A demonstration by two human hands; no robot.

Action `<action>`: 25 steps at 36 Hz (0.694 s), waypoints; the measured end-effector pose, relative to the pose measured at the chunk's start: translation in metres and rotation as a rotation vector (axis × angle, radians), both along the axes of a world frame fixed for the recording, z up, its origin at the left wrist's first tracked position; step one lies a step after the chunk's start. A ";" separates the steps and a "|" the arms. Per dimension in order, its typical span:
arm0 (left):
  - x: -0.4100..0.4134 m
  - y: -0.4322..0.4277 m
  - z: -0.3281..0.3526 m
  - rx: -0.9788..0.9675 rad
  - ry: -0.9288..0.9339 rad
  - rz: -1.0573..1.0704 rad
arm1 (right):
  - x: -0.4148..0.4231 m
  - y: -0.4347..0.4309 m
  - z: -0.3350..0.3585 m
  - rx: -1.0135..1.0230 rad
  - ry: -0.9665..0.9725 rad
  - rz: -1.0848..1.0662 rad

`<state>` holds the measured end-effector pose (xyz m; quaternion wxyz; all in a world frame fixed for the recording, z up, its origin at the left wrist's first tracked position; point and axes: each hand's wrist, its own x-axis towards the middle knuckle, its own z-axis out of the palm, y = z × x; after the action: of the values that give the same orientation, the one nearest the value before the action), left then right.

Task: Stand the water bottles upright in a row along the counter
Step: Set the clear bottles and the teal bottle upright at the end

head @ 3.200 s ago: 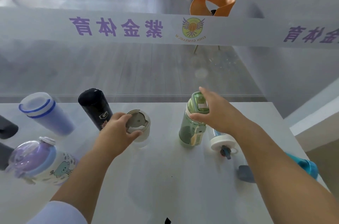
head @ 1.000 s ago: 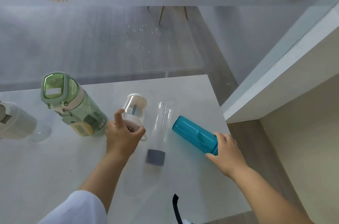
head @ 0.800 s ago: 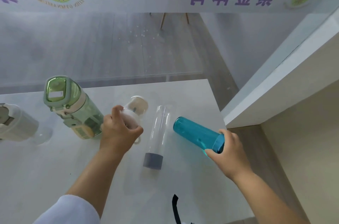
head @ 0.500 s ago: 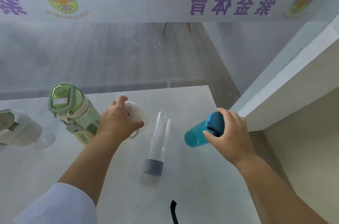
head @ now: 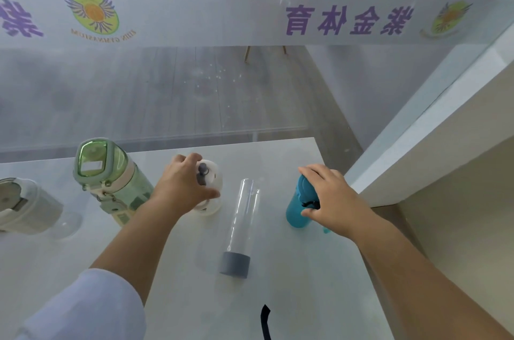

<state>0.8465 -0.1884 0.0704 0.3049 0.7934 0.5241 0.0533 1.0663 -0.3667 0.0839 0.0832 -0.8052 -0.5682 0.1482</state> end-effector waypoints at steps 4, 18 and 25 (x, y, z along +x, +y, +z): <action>-0.003 -0.007 0.000 0.035 -0.019 -0.010 | -0.001 -0.002 -0.001 -0.017 -0.017 0.004; -0.010 -0.078 -0.002 0.460 -0.252 -0.052 | -0.010 -0.034 0.004 0.421 -0.059 -0.011; -0.009 -0.111 -0.045 0.054 -0.027 -0.101 | -0.024 -0.068 -0.007 0.415 -0.055 0.004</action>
<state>0.8378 -0.2995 0.0254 0.2929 0.8259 0.4776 0.0628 1.0425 -0.4349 0.0772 0.2314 -0.7735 -0.5900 0.0062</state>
